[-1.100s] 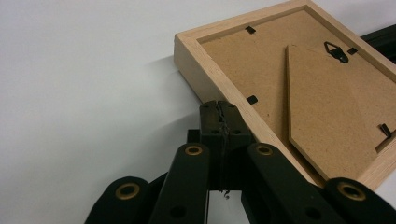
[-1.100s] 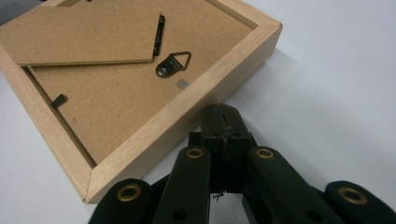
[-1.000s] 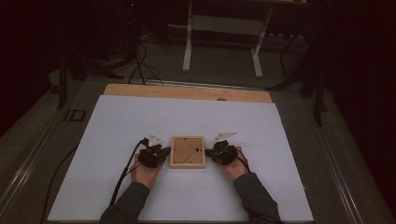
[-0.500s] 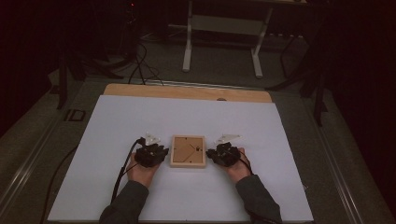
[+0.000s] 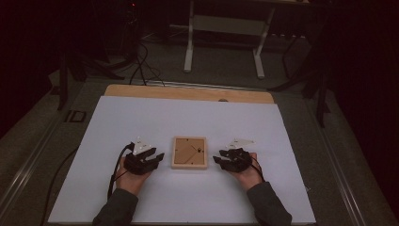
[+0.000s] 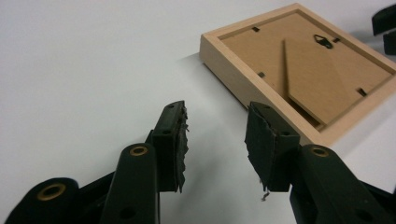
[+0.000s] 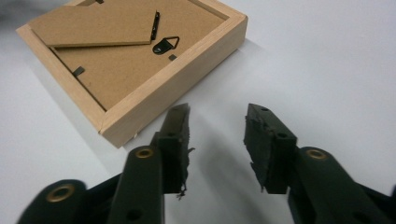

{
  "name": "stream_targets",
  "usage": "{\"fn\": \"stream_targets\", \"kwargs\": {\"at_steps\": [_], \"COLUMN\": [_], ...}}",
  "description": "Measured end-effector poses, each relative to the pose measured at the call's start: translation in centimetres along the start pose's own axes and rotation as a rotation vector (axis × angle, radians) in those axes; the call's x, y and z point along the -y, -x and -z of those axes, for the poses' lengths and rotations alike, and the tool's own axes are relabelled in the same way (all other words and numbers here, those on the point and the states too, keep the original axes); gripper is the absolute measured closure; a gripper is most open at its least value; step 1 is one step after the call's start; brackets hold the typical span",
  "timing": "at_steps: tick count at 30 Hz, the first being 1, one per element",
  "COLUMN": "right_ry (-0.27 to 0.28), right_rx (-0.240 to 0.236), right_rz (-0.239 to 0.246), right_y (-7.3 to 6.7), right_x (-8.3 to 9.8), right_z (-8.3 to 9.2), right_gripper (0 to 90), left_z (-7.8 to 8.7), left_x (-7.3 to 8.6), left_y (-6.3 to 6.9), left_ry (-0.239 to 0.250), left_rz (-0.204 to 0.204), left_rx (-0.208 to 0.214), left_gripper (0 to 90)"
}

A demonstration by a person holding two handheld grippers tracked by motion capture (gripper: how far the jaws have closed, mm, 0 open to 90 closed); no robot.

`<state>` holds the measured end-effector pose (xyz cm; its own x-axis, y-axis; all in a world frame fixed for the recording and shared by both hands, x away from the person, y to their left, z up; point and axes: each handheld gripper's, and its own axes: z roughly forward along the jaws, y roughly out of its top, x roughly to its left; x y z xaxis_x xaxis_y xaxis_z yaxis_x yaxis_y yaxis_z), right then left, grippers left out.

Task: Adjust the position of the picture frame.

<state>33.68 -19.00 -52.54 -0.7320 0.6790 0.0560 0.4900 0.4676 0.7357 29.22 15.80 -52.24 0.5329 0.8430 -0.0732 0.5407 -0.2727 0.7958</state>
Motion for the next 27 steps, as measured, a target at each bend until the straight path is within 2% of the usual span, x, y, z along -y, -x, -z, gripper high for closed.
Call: {"fn": "stream_targets", "kwargs": {"at_steps": [3,6,8,15,18,23,27], "right_ry": [0.010,0.022,0.029,0.048,0.053,0.042,0.033], "right_rx": [-0.001,0.000,0.000,0.008,0.006,0.008,0.007], "right_rz": [0.002,0.000,0.000,-0.010,-0.016,-0.010,-0.001], "right_y": [0.1,0.1,0.1,0.5,0.7,0.6,0.4], "right_x": [0.0,0.1,0.1,0.4,0.6,0.8,0.8], "right_z": [0.5,1.0,1.2,1.7,1.8,1.6,1.4], "right_gripper": [54.9,53.3,52.4,51.4,51.1,50.6,50.3], "left_z": [0.6,0.9,0.9,1.4,1.5,1.6,1.9], "left_x": [0.2,0.4,0.6,0.4,0.2,-0.3,-1.0], "left_y": [-0.1,-0.3,-0.3,-0.2,0.4,0.8,1.4], "left_ry": [0.019,0.039,0.034,0.065,0.076,0.076,0.095], "left_rz": [-0.012,-0.004,-0.007,-0.002,-0.028,-0.049,-0.066], "left_rx": [0.017,0.035,0.037,0.063,0.091,0.106,0.129], "left_gripper": [57.1,56.1,55.5,54.7,53.3,52.1,51.5]}}
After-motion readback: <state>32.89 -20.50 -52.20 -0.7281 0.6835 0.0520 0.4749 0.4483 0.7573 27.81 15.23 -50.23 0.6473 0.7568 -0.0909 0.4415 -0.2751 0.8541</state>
